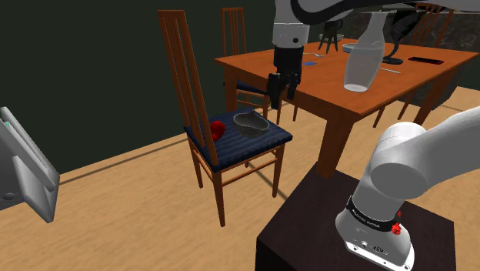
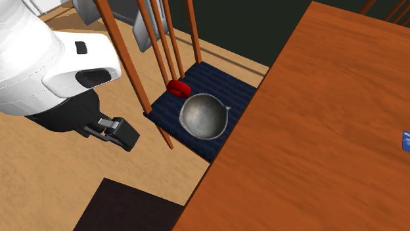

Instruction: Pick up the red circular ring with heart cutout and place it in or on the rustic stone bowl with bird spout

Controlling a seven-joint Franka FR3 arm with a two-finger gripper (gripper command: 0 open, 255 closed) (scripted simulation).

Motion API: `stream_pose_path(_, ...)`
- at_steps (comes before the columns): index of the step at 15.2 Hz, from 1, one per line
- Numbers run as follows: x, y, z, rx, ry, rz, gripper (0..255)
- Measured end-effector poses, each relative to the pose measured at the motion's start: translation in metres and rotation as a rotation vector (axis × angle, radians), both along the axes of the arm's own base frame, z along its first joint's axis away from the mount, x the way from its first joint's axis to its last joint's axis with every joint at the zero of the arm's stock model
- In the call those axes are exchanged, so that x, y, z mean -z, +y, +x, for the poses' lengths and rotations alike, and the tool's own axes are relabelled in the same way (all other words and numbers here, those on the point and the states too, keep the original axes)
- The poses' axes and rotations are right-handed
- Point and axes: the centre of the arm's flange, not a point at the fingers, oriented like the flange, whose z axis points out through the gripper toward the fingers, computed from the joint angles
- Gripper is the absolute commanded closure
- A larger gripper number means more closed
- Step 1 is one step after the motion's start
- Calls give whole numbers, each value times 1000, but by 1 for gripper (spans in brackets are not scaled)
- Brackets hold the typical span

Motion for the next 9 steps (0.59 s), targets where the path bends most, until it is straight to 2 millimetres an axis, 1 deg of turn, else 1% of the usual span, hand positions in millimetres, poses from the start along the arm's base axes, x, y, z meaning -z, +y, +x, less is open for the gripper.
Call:
stream_pose_path(1,0,0,0,0,0,0,0)
stream_pose_path(2,4,2,5,17,0,1,0)
stream_pose_path(5,21,10,32,110,-4,8,0)
stream_pose_path(7,30,16,52,181,-8,13,0)
stream_pose_path(9,43,20,73,255,-11,19,0)
